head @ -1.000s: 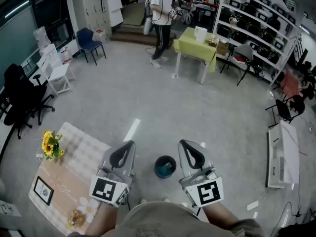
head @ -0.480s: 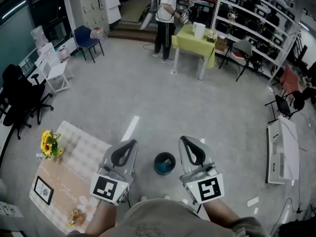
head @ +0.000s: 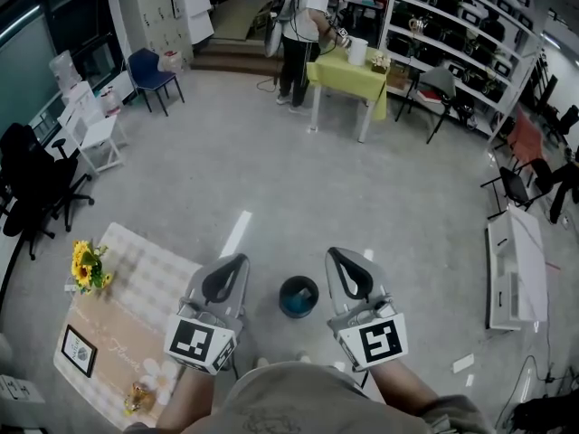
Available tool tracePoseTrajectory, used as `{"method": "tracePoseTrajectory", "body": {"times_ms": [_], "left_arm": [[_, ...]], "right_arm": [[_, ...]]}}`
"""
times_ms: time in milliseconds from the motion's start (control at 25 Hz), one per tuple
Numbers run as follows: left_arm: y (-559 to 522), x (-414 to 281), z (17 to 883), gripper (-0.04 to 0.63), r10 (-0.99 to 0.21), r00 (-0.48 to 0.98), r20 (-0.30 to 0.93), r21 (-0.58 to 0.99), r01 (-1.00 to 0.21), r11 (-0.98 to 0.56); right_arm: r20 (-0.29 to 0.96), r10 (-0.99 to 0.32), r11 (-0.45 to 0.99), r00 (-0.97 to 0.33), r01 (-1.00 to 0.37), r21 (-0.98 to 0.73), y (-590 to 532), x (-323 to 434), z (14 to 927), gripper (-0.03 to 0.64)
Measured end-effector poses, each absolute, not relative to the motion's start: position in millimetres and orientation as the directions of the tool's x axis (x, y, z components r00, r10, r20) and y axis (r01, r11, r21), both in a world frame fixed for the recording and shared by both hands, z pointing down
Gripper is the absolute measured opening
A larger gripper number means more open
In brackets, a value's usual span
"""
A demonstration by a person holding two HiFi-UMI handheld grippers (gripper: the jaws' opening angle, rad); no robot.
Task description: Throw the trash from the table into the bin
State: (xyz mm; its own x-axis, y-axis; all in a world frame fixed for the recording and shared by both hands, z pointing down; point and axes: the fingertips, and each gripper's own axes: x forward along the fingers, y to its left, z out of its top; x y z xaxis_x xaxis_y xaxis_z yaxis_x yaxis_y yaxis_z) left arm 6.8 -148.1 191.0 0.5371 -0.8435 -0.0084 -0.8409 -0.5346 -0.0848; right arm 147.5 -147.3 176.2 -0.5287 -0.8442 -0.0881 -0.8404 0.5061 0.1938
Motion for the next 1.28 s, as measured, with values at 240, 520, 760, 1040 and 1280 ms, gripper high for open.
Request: {"method": "tracePoseTrajectory", "body": {"times_ms": [240, 520, 760, 1040, 1280], "left_arm": [[-143.7, 13.5, 196.1, 0.006, -0.849, 0.529, 0.001, -0.074, -0.846, -0.527], [-141.4, 21.5, 198.8, 0.006, -0.865, 0.502, 0.011, -0.08, -0.861, -0.502], [-137.8, 24.0, 200.7, 0.006, -0.891, 0.453, 0.014, -0.072, -0.889, -0.453], [-118.4, 0.2, 194.0, 0.007, -0.954, 0.301, -0.001, -0.093, -0.95, -0.299], [-83.7, -39.5, 197.0, 0.007, -0.99, 0.139, 0.026, -0.111, -0.984, -0.141]], "right_arm": [[-0.083, -0.842, 0.513, -0.532, -0.84, 0.177, -143.8, 155.0, 179.2, 0.003], [-0.081, -0.83, 0.534, -0.552, -0.828, 0.171, -144.0, 163.9, 179.9, 0.003], [-0.069, -0.791, 0.594, -0.608, -0.79, 0.155, -148.1, 164.0, 185.0, 0.003], [-0.112, -0.661, 0.718, -0.742, -0.669, 0.194, -144.2, 127.4, 174.5, 0.003], [-0.158, -0.516, 0.823, -0.842, -0.539, 0.183, -133.6, 72.8, 161.9, 0.003]]}}
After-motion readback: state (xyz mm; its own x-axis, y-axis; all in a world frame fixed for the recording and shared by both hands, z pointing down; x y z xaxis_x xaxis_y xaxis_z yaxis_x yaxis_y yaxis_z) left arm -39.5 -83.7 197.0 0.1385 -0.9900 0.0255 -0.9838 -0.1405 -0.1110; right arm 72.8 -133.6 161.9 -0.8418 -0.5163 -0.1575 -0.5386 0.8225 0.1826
